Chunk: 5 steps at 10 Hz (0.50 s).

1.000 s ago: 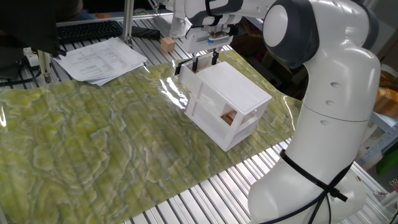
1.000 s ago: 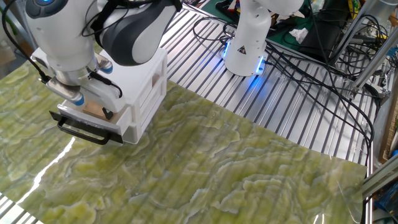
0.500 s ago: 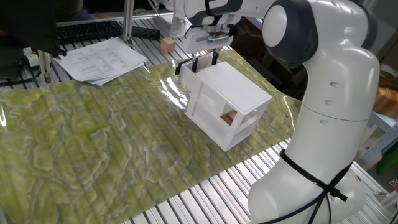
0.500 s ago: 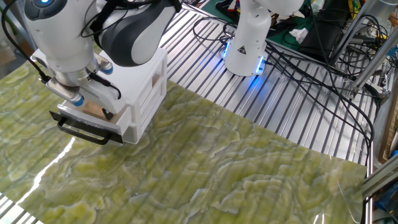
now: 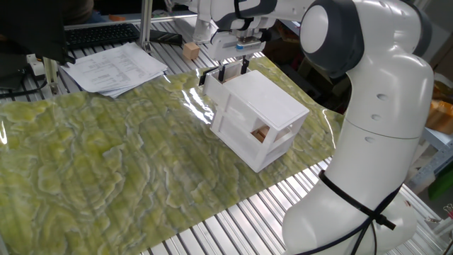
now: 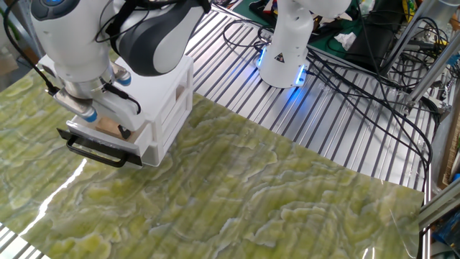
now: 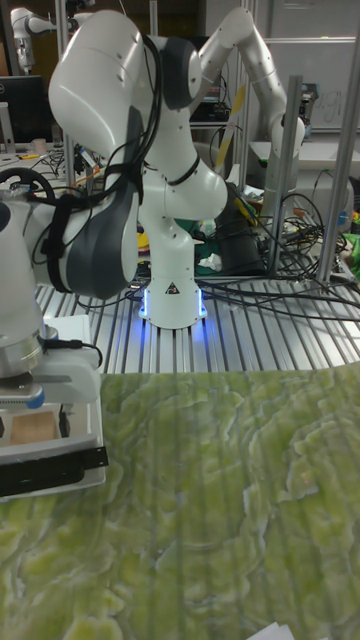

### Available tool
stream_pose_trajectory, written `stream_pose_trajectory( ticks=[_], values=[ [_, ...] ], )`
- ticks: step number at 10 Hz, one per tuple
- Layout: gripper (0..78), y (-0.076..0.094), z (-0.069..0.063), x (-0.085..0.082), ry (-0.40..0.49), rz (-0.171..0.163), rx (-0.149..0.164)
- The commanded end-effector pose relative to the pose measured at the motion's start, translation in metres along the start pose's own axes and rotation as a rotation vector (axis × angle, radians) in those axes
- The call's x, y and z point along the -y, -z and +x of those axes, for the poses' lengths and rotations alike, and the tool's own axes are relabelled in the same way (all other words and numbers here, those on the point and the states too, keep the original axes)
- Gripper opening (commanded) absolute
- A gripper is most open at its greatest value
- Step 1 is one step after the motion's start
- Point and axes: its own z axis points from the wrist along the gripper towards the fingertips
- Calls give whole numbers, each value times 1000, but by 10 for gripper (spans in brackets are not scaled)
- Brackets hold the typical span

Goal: Take something out of a drawer

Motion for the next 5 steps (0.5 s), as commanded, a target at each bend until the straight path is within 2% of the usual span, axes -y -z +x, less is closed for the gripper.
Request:
stream_pose_trajectory(
  ticks=[1,5],
  values=[
    [775,2,0,1,14,5,-14],
    [775,1,0,1,31,14,-35]
  ],
)
